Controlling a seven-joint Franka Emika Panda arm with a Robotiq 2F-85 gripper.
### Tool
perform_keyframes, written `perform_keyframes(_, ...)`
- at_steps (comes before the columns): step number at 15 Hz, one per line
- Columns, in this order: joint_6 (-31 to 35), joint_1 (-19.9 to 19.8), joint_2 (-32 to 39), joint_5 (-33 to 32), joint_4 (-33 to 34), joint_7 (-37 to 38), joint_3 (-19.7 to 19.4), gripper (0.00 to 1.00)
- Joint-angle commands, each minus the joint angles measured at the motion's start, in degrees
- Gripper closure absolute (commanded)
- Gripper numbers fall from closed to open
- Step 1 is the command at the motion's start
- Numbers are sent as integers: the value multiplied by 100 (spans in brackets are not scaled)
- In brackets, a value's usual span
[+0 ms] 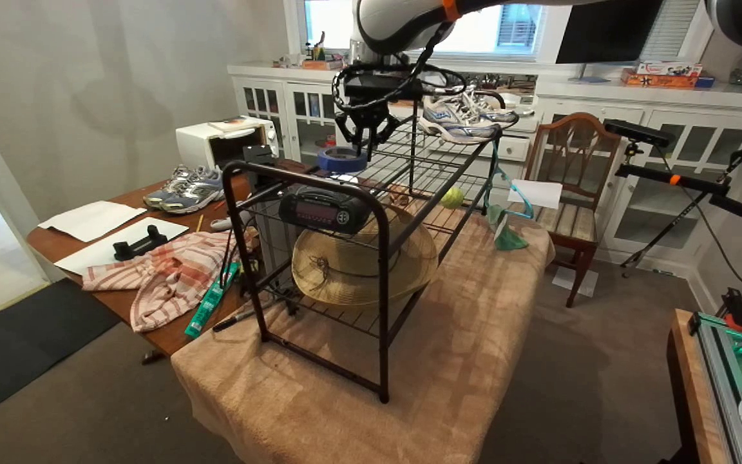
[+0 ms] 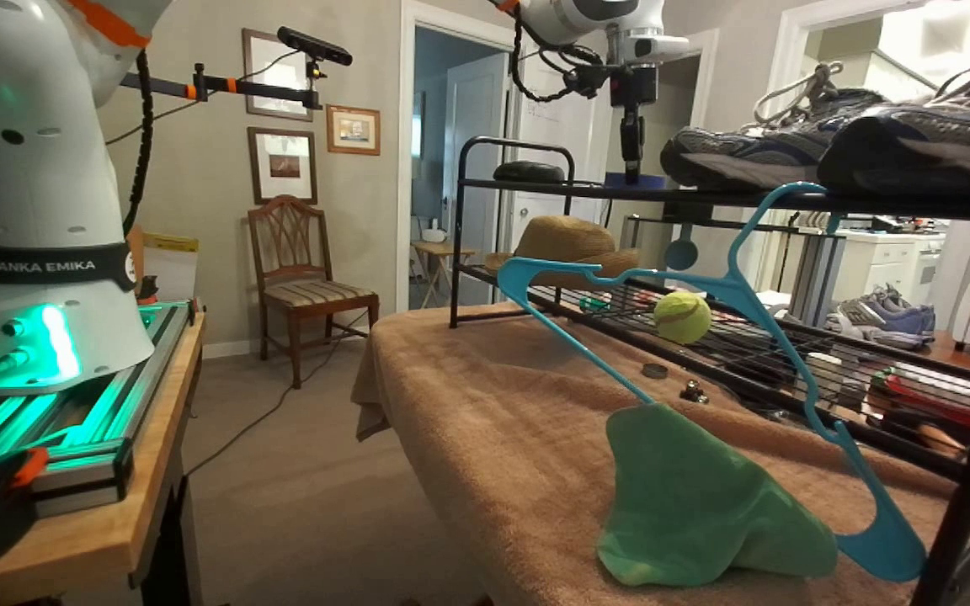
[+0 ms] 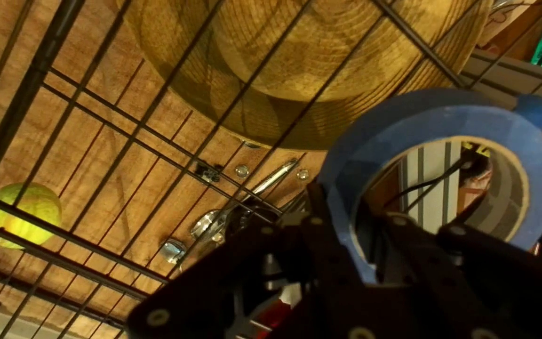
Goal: Remove the blue masking tape from the shoe rack and place it on the counter.
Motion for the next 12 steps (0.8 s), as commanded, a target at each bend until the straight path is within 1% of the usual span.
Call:
perform_keyframes(1, 174, 7, -361, 332, -263, 186, 84, 95)
perform_keyframes(3, 272, 38, -755, 427, -616, 162, 116, 95)
perform_keyframes(5, 332, 82, -1323, 422, -1183, 102, 136, 95)
perform_keyframes(8, 233, 177, -2090, 182, -1930, -2, 102, 95)
perform_keyframes(12, 306, 184, -3008, -14, -2970, 16, 148, 95)
